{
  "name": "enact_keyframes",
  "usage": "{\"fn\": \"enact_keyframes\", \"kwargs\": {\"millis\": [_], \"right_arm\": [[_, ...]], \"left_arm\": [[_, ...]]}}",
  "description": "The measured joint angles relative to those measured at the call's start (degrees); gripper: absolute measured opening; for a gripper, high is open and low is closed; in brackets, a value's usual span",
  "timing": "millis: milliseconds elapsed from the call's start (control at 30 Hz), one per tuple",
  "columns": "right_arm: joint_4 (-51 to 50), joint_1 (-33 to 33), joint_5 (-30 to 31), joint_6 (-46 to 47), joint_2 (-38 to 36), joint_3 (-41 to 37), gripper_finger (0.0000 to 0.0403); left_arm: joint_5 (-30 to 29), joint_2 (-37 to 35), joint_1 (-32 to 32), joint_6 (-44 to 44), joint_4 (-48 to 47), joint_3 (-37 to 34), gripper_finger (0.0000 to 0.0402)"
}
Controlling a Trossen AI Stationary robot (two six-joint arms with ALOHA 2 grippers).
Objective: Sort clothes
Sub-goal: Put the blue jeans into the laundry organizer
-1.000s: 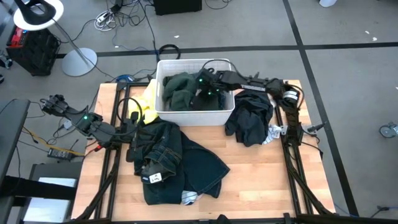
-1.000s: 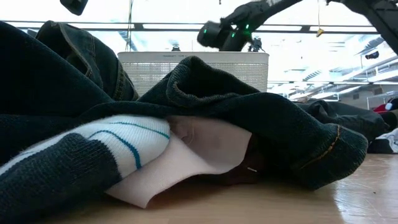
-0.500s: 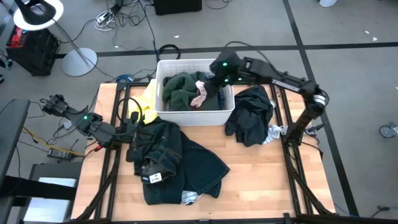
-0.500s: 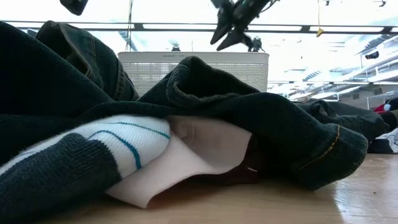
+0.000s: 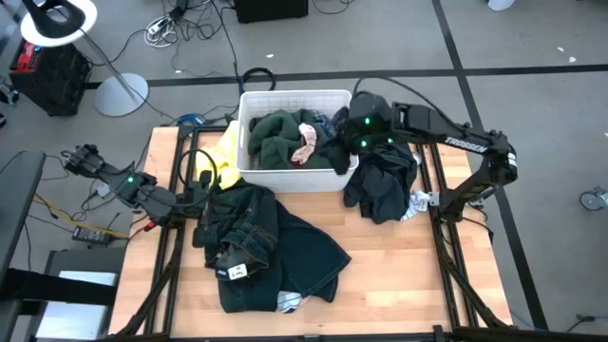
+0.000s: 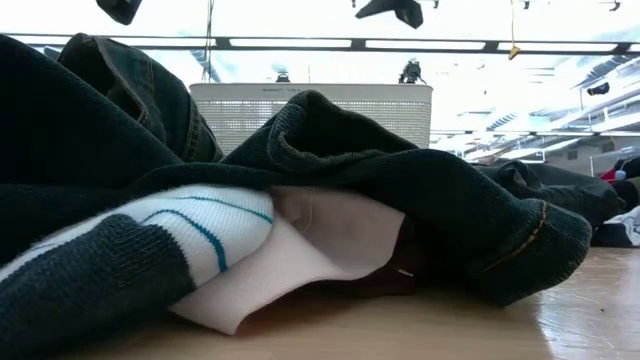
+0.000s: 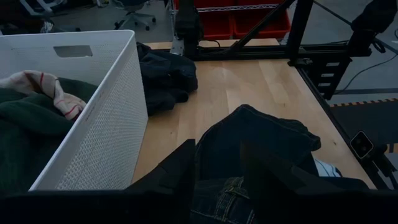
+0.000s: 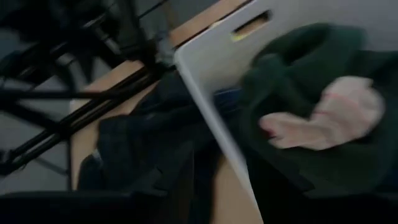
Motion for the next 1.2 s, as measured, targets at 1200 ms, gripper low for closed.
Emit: {"fn": "enact_keyframes", "kwargs": {"millis": [1200], "right_arm": [[-10.2, 31.6, 23.5, 30.1, 1.5, 0.0, 0.0134]], "left_arm": [[-2.0, 0.0, 0.0, -3.8, 17.6, 0.0, 0.0133]]}}
